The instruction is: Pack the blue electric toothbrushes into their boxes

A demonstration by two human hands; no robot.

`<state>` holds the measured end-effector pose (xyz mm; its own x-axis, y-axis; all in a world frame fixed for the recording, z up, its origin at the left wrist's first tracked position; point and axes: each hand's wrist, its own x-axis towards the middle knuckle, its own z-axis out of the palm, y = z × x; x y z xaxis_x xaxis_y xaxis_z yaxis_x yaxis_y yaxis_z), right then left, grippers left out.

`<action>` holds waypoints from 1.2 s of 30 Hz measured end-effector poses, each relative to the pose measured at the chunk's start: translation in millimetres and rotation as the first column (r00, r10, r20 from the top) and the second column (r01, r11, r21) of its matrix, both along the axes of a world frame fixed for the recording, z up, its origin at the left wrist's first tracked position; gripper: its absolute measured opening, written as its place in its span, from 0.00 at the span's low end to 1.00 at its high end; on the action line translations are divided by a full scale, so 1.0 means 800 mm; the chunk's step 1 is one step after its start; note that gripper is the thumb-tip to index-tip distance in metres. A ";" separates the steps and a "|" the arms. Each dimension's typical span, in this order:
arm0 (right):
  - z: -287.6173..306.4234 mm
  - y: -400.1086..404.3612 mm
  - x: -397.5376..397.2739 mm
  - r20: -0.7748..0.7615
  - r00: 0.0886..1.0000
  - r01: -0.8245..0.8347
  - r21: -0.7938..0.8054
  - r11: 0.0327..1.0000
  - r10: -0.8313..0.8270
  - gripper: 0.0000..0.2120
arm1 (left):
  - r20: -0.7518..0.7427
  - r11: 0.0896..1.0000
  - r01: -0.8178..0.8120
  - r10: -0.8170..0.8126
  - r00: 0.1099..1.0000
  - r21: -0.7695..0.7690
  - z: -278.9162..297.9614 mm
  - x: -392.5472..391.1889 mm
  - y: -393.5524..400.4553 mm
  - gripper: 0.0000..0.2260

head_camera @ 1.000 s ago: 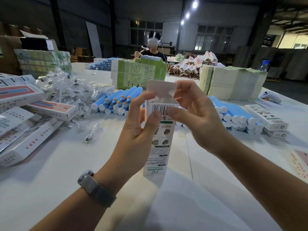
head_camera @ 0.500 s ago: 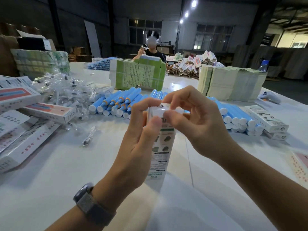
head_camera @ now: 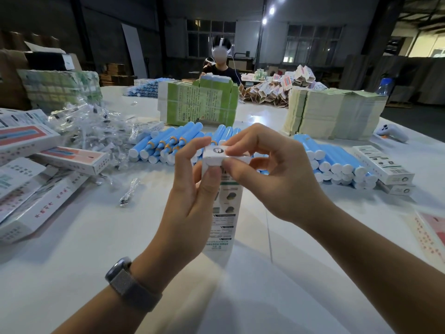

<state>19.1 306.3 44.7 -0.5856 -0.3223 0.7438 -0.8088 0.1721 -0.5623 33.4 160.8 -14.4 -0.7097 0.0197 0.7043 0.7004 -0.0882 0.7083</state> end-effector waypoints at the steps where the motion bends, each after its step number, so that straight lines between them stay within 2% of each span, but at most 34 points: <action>1: 0.001 0.000 0.000 -0.050 0.999 0.018 0.019 1.000 -0.017 0.06 | -0.003 1.000 0.001 -0.001 1.000 -0.001 0.000 0.000 0.000 0.12; 4: 0.000 0.003 -0.001 -0.186 0.981 0.062 0.062 0.996 -0.049 0.03 | -0.032 1.000 0.001 -0.002 0.999 -0.020 0.000 -0.001 -0.001 0.12; 6: -0.001 0.004 -0.004 -0.216 0.975 0.079 0.082 0.994 -0.060 0.02 | -0.047 0.999 -0.002 0.000 0.999 -0.042 0.000 -0.001 -0.001 0.12; 11: 0.000 0.005 -0.004 -0.147 0.989 0.021 0.090 0.996 -0.008 0.05 | -0.052 0.999 0.001 -0.003 0.999 -0.048 0.000 -0.002 -0.002 0.12; 17: 0.003 0.004 -0.004 -0.210 0.976 0.079 0.079 0.994 -0.061 0.02 | -0.024 0.992 -0.050 0.048 0.999 -0.113 -0.001 -0.001 -0.004 0.14; 21: 0.005 0.002 -0.002 -0.048 0.997 0.061 -0.018 0.998 -0.062 0.03 | -0.054 0.982 -0.085 0.077 0.996 -0.168 -0.003 0.000 -0.004 0.17; 25: 0.009 0.003 0.000 0.020 0.999 0.031 -0.007 0.999 -0.031 0.03 | -0.071 0.982 -0.083 0.072 0.995 -0.172 -0.003 0.001 -0.003 0.17; 36: 0.009 0.001 0.000 -0.088 0.986 0.141 0.012 0.990 -0.139 0.04 | -0.073 0.991 -0.016 0.006 0.997 -0.133 0.000 0.006 -0.001 0.18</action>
